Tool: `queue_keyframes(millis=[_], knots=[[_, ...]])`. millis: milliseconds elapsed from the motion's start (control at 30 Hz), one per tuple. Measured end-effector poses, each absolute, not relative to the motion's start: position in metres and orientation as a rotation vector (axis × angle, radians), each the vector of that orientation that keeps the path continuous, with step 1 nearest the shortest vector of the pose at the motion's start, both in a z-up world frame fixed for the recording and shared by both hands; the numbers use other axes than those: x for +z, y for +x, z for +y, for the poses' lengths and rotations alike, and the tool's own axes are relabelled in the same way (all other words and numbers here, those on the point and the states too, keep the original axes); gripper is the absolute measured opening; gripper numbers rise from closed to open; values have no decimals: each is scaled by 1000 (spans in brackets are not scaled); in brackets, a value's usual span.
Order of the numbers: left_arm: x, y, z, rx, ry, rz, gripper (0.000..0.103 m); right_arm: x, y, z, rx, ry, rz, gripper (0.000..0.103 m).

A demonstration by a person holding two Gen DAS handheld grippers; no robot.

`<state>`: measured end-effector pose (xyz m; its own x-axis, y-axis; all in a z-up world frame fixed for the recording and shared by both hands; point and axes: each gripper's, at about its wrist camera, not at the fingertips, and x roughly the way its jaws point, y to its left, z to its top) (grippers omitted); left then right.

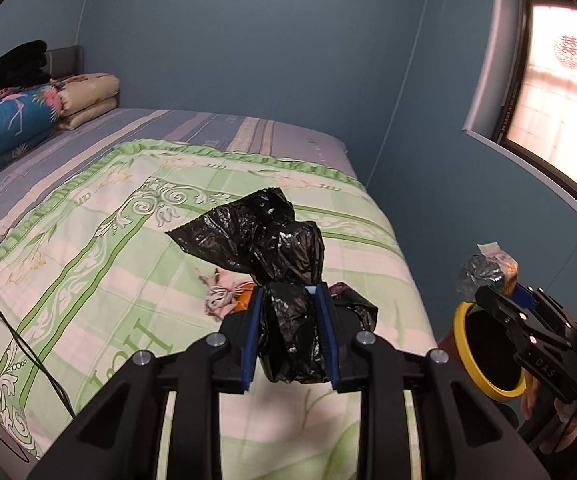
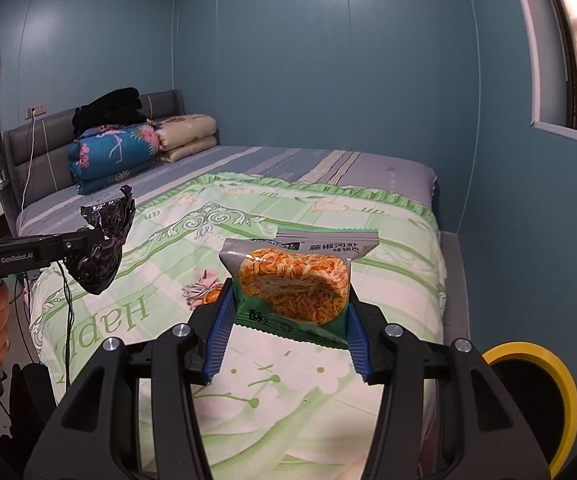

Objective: Collect trash
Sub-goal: 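Lift the black bag and green wrapper and carry both over the yellow-rimmed bin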

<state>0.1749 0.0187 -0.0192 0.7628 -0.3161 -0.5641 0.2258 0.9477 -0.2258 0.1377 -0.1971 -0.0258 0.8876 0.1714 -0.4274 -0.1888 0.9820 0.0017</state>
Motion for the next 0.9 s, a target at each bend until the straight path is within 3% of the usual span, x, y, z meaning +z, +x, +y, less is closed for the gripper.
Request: queue_keyframes(millis=[900], knots=[[17,139,-88,-505,-18,577,25,-9,93,-272,31,13,349,48]])
